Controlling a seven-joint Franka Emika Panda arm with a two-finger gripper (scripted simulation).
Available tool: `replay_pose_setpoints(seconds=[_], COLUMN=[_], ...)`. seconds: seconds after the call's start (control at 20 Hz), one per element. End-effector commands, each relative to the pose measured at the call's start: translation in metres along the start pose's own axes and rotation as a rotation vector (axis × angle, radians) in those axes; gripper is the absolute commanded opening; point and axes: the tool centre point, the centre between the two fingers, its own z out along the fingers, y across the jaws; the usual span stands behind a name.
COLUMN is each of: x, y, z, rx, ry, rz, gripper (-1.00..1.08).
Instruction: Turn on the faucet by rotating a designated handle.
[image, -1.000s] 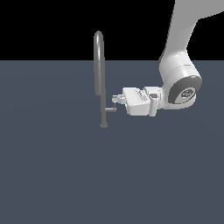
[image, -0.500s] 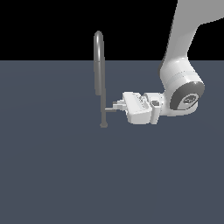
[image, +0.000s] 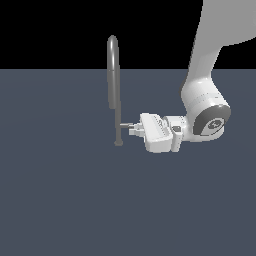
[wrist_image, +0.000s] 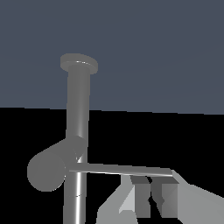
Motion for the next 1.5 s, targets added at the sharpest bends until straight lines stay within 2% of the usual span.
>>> replay_pose_setpoints(seconds=[0.0, 0.1, 0.15, 0.75, 0.8, 0.85, 1.45], x=[0.025, 0.030, 0.009, 0.059, 0.059, 0.030, 0.069], y=[0.008, 0.009, -0.001, -0.008, -0.008, -0.018, -0.033], z=[0.000, 0.000, 0.000, -0.001, -0.001, -0.001, -0.001], rx=[0.004, 0.004, -0.001, 0.004, 0.004, -0.006, 0.002], ry=[0.002, 0.003, -0.001, 0.002, 0.002, -0.007, 0.000], rz=[0.026, 0.030, -0.004, 0.030, 0.030, -0.016, 0.021], gripper=[-1.00, -1.00, -1.00, -1.00, -1.00, -1.00, -1.00])
